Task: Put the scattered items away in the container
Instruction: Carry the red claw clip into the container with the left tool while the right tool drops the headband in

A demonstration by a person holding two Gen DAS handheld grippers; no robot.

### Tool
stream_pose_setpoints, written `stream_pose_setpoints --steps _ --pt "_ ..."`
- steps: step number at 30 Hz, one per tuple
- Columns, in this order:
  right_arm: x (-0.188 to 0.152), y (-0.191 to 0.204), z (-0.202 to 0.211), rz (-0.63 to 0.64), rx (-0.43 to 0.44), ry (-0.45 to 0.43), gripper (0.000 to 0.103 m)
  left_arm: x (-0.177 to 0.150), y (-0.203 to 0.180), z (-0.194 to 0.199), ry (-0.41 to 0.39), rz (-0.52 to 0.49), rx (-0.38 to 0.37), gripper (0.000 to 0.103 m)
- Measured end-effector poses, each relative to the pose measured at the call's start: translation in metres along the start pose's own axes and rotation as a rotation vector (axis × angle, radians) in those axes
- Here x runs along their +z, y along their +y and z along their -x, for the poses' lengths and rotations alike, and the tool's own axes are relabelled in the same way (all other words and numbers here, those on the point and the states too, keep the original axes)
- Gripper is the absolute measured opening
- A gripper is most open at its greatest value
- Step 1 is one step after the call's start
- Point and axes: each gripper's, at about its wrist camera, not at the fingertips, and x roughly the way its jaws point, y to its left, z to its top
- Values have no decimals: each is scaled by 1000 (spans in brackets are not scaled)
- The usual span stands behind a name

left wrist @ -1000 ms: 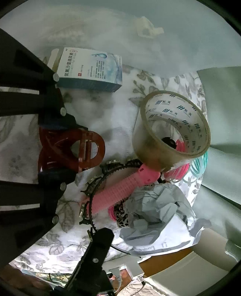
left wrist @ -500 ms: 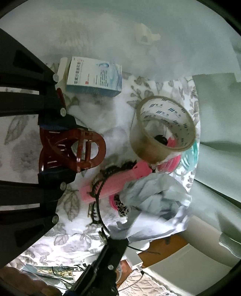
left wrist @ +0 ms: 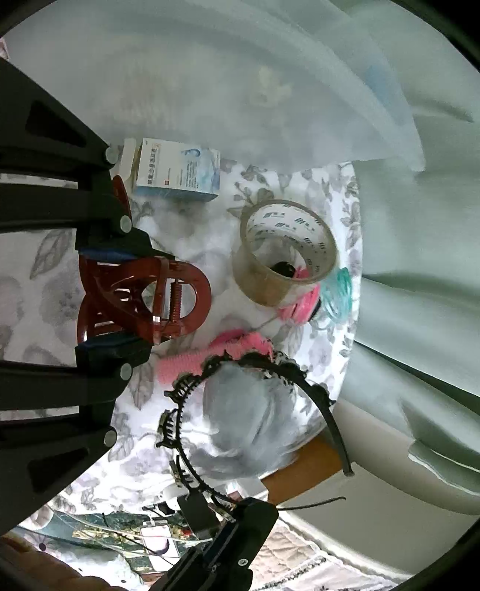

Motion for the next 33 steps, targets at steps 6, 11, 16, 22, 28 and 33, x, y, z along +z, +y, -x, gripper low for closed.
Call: stream_pose_setpoints --steps 6,11,16,22,28,33 --pt "4 9 25 22 9 -49 11 -4 -5 24 -35 4 -8 32" --pt "4 20 39 44 18 -70 11 0 -7 41 -75 0 -28 32" --pt "2 31 52 61 30 -93 11 1 -8 68 -129 -2 -48 32" --pt "-1 48 68 92 41 -122 11 -1 -7 97 -182 5 -62 32" --pt "-4 66 79 120 49 -137 11 -3 0 124 -235 15 -74 32" --pt "-8 89 86 161 58 -151 11 -3 10 144 -283 33 -77 32"
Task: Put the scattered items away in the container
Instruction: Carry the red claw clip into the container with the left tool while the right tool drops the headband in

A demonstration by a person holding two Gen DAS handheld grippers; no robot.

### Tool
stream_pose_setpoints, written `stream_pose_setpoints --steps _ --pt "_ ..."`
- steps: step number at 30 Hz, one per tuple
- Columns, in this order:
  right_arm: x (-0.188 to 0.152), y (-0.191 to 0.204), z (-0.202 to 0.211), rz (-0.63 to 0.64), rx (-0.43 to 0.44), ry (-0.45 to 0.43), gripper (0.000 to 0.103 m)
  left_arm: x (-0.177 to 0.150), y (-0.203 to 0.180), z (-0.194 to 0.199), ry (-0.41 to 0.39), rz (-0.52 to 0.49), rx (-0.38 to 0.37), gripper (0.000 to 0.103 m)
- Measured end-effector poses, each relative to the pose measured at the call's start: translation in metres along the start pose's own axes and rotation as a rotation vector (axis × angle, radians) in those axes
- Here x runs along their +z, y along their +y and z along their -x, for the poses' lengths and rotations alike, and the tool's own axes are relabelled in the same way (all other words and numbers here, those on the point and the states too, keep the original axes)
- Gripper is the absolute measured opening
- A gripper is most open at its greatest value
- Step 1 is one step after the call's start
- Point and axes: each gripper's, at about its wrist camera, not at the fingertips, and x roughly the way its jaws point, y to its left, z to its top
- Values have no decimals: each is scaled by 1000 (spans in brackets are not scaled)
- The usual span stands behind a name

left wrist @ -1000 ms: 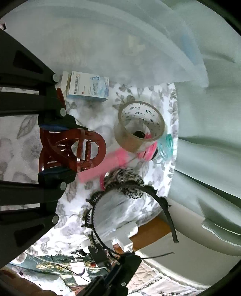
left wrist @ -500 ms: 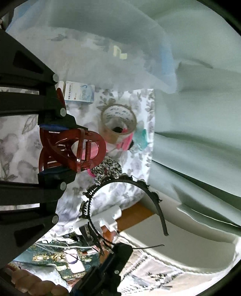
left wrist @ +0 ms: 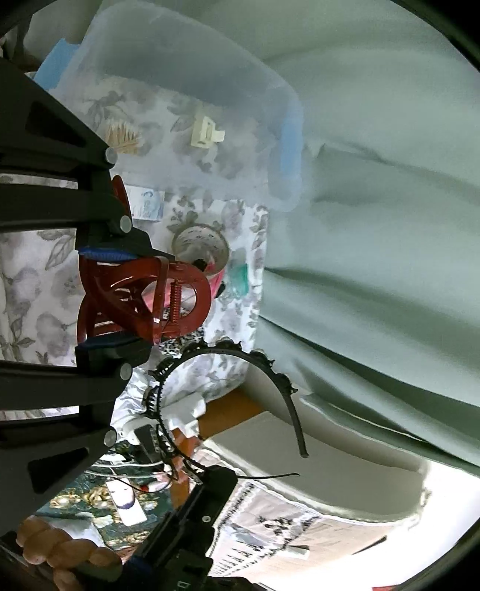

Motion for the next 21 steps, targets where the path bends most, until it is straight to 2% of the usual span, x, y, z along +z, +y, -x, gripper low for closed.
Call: stream_pose_setpoints --steps 10,21 --pt "3 47 5 88 32 -7 11 7 26 32 -82 44 22 32" --pt "-1 94 -9 181 73 26 11 9 61 64 -149 114 56 32"
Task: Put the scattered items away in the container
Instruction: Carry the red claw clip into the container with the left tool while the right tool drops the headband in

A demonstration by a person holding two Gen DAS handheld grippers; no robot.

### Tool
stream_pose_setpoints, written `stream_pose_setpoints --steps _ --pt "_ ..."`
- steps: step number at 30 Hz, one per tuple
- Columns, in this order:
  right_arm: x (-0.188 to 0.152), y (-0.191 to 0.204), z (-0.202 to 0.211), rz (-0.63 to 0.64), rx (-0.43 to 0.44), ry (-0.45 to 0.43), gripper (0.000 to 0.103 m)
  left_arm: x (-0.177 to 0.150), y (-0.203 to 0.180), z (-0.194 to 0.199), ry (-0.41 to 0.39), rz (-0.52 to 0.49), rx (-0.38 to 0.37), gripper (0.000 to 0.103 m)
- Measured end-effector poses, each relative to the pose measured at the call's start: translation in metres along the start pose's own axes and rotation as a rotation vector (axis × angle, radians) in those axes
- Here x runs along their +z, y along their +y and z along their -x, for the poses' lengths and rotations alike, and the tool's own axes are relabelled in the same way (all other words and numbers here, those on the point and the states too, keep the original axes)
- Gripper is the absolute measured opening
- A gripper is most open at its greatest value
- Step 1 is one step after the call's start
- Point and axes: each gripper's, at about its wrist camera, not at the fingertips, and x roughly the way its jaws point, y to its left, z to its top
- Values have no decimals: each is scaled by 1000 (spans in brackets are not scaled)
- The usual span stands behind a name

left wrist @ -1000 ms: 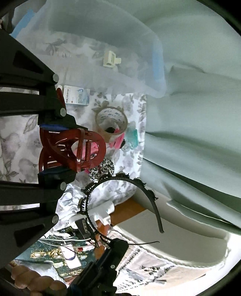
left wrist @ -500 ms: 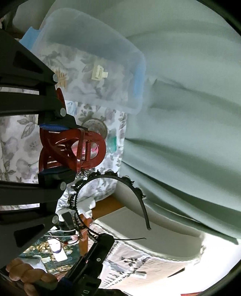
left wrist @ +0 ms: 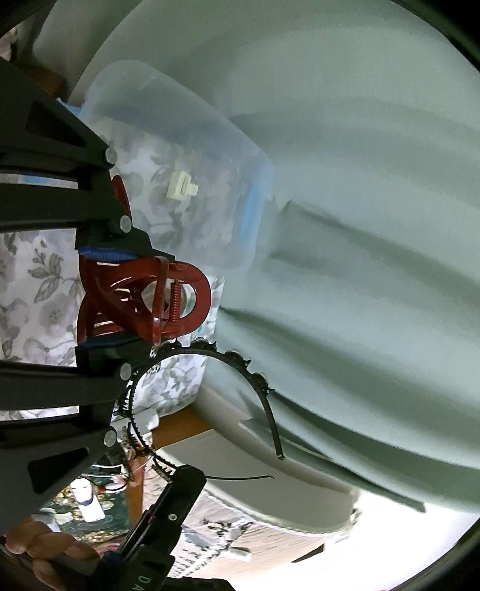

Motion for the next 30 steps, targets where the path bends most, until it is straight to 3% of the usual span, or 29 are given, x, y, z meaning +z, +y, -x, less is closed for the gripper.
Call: stream_pose_setpoints --steps 15,30 --pt "-10 44 -46 92 42 86 11 -1 53 14 -32 104 46 32" --pt "-21 53 -105 111 42 188 11 -6 91 -5 6 180 76 32"
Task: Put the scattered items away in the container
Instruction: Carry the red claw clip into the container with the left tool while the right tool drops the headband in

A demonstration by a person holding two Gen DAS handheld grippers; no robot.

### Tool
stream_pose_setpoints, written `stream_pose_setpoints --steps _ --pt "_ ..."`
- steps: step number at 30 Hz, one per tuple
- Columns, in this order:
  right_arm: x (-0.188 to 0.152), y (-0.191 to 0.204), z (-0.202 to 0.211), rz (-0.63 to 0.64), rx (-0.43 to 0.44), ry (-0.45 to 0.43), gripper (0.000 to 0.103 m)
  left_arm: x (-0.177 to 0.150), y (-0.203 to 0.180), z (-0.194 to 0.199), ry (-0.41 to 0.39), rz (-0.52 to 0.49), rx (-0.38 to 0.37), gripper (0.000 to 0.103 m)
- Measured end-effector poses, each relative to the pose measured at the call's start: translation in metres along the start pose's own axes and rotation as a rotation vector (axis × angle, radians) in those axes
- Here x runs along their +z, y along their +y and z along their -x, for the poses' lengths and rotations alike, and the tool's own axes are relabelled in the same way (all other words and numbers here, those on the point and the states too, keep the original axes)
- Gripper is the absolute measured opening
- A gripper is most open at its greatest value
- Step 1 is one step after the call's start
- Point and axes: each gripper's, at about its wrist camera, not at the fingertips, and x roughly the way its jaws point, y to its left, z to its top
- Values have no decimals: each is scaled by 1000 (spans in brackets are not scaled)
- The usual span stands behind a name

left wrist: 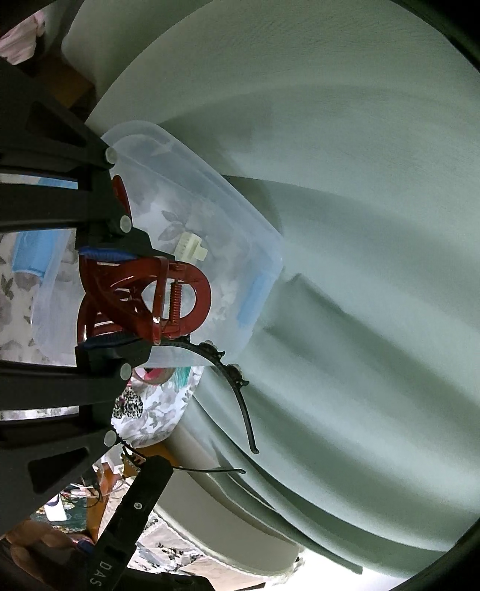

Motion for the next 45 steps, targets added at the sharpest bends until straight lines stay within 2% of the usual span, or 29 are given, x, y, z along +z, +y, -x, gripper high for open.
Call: stream_pose_setpoints --steps 14,22,32,38,45 --pt "5 -2 -40 -1 -1 74 11 5 17 -22 49 26 36 33" --pt "7 2 -47 12 -13 100 14 6 17 -26 58 26 47 33" --pt "7 0 -45 11 -27 103 14 8 9 -21 41 6 42 69" --pt "5 -1 -41 8 -28 106 15 8 7 -18 44 -10 72 78" --pt "-1 -6 -36 -9 -20 101 36 7 5 -14 33 -24 86 87"
